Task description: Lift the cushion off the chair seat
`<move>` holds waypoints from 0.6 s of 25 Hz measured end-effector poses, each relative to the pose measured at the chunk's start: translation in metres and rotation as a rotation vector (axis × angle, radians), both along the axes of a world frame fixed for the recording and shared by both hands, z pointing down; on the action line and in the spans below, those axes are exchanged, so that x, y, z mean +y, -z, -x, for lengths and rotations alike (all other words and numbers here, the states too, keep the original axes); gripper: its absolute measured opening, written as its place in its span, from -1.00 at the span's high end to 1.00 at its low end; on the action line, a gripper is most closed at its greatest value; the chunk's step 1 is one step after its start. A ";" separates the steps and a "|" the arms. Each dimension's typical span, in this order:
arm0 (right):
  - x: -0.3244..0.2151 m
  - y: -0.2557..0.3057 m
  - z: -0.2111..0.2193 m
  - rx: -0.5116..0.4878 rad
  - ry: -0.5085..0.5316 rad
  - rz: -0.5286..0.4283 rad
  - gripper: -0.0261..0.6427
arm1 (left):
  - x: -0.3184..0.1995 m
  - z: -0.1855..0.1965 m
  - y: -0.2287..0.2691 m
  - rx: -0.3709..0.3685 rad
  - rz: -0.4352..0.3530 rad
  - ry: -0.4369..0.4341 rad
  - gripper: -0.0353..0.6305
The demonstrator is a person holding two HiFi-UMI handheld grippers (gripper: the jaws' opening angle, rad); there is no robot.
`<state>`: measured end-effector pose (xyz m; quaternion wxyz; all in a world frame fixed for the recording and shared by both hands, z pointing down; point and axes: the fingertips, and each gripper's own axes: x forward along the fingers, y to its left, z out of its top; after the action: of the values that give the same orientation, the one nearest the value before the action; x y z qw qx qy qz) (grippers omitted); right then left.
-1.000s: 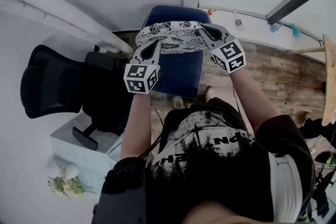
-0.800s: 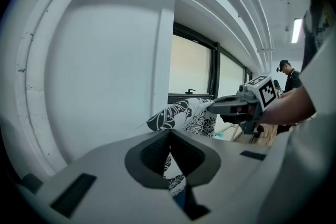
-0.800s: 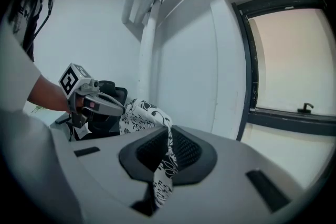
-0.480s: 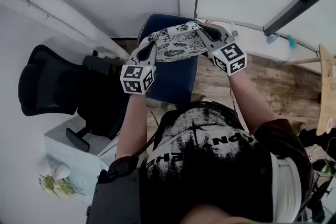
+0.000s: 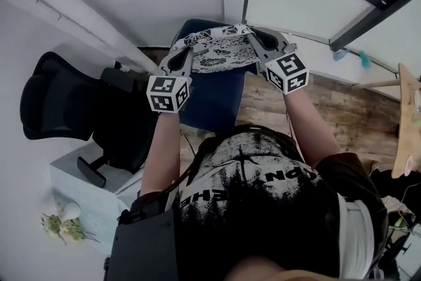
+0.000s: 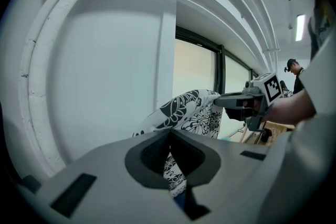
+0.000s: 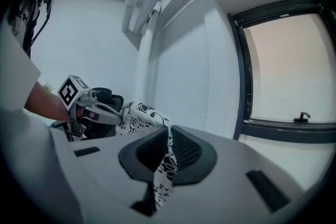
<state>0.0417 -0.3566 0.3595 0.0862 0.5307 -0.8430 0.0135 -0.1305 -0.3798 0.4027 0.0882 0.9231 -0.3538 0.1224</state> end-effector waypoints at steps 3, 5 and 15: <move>0.000 -0.002 -0.003 -0.001 -0.012 -0.004 0.84 | -0.002 -0.001 0.002 -0.004 -0.006 -0.003 0.86; 0.000 -0.004 -0.005 -0.004 -0.017 -0.006 0.84 | -0.002 -0.001 0.002 -0.007 -0.005 -0.002 0.86; 0.004 -0.010 -0.009 -0.011 -0.010 0.002 0.84 | -0.007 -0.006 -0.008 -0.017 0.005 -0.003 0.86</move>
<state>0.0504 -0.3525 0.3700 0.0819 0.5349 -0.8407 0.0177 -0.1244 -0.3868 0.4107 0.0874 0.9222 -0.3529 0.1315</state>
